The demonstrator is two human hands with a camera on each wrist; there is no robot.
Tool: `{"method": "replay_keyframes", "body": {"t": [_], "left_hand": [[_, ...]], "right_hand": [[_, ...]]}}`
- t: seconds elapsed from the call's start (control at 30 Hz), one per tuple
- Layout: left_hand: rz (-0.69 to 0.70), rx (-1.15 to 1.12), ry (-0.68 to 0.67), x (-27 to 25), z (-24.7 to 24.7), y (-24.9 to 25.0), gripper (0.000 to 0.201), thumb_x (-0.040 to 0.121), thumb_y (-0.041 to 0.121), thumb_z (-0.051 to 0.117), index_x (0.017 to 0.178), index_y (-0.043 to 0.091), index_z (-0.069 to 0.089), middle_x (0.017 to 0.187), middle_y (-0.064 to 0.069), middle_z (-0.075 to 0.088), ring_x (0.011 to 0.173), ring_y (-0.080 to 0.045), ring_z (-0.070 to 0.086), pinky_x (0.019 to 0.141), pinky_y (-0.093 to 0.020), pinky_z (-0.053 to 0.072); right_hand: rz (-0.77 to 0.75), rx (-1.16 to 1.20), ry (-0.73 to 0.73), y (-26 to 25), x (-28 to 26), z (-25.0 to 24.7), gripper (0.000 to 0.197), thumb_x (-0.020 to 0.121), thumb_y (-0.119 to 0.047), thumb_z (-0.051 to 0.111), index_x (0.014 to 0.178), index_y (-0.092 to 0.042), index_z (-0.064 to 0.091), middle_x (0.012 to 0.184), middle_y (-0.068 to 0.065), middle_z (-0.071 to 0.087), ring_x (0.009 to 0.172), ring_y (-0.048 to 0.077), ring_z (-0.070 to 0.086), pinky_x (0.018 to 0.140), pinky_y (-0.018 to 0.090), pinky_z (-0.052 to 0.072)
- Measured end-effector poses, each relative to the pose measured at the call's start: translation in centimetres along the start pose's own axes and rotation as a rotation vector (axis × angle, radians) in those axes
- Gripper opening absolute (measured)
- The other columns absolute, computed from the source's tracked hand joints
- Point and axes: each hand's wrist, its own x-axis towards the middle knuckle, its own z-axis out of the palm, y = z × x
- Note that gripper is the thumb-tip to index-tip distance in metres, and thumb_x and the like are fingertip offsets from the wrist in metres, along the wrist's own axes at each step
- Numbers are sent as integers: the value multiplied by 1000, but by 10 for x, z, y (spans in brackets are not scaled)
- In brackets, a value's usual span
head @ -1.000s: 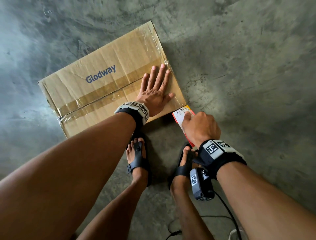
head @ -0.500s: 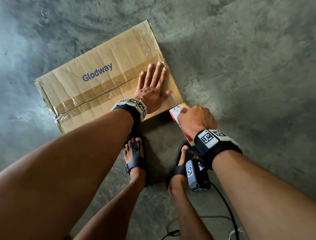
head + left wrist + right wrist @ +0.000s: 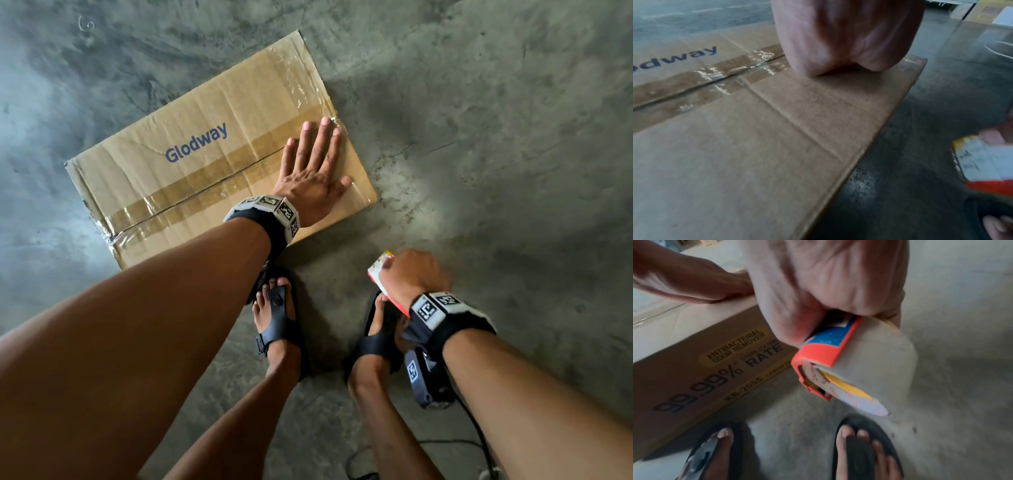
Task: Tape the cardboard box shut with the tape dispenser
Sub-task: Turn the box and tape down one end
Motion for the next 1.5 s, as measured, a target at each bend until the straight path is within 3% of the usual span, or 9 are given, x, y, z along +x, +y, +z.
{"method": "replay_keyframes", "body": {"t": [0.33,0.53,0.73,0.87,1.0,1.17,1.37,1.43,1.5], "left_hand": [[-54,5,-13,-9,-8,30,137,66,90,48,156,4,-9,162,-17,-21,149,-37,-20,121,-56,-6],[-106,31,26,-8,9,50,116,82,69,52,155,1,-8,161,-23,-20,148,-41,-21,118,-63,-7],[-150,54,17,-8,16,60,111,80,74,26,154,-2,-8,160,-28,-17,147,-47,-17,114,-65,-11],[-219,94,-15,-7,19,62,108,84,48,60,154,-2,-6,161,-28,-13,148,-48,-13,115,-69,-1],[-152,-44,-142,-13,-13,56,124,77,64,64,155,7,-12,161,-17,-25,149,-37,-23,119,-59,-6],[-243,-465,-143,-28,-63,48,84,98,34,53,157,6,0,165,-13,13,152,-29,16,121,-40,22],[-541,-1078,-38,-66,-105,47,48,101,26,52,144,7,41,133,-14,59,107,-26,64,85,-31,49],[-562,-1280,-61,-86,-116,40,28,102,16,50,127,5,56,111,-13,65,74,-15,69,61,-26,47],[-586,-1429,-88,-108,-127,31,23,103,9,46,120,3,60,93,-9,67,59,-9,68,57,-26,48]], "right_hand": [[64,183,106,-8,-3,-30,49,93,-43,44,102,-2,69,109,19,68,102,38,63,80,38,48],[110,276,139,-4,15,-49,53,92,-47,48,106,0,68,114,21,66,105,38,62,81,38,48],[91,314,137,5,23,-43,52,91,-49,49,102,-3,69,110,21,67,101,39,62,74,36,45],[89,356,160,12,18,-51,53,90,-51,49,94,-2,69,104,22,68,95,39,63,68,34,39],[69,374,215,19,3,-74,54,87,-54,48,85,-3,68,94,19,69,74,35,55,63,32,38],[-51,285,254,8,-34,-113,59,77,-62,43,74,-7,64,82,16,67,68,33,52,61,34,46],[-261,219,203,-28,-75,-148,58,77,-63,45,66,-7,55,63,9,53,64,35,53,57,33,44],[-332,204,180,-43,-87,-156,56,81,-60,49,62,-7,53,59,7,49,63,35,52,55,32,39],[-406,199,168,-58,-98,-161,54,84,-56,52,59,-8,50,56,5,47,62,34,50,54,31,35]]}}
